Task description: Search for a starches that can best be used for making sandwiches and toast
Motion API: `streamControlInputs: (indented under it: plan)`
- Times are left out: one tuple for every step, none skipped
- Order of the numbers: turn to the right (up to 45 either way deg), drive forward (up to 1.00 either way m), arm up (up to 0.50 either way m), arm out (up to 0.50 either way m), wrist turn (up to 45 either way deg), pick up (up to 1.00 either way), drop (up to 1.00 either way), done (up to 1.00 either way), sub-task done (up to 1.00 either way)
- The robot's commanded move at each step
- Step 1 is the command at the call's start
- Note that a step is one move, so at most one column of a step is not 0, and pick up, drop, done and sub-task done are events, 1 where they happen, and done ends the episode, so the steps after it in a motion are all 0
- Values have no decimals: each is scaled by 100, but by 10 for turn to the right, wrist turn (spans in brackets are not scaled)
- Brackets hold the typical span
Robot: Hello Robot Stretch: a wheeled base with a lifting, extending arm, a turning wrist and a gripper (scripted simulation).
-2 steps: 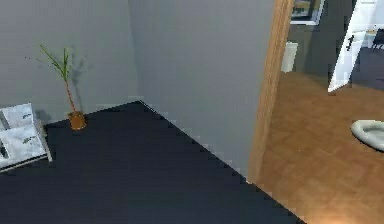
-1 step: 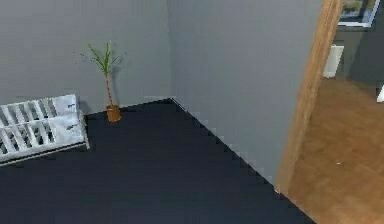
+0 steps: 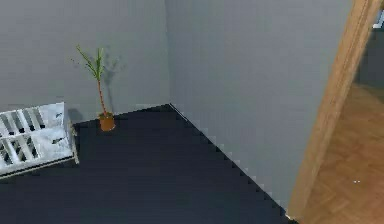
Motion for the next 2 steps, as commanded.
streamControlInputs:
  plan:
    - [-240, 0, 0, 0, 0, 0, 0, 0, 0]
    - [0, 30, 0, 0, 0, 0, 0, 0, 0]
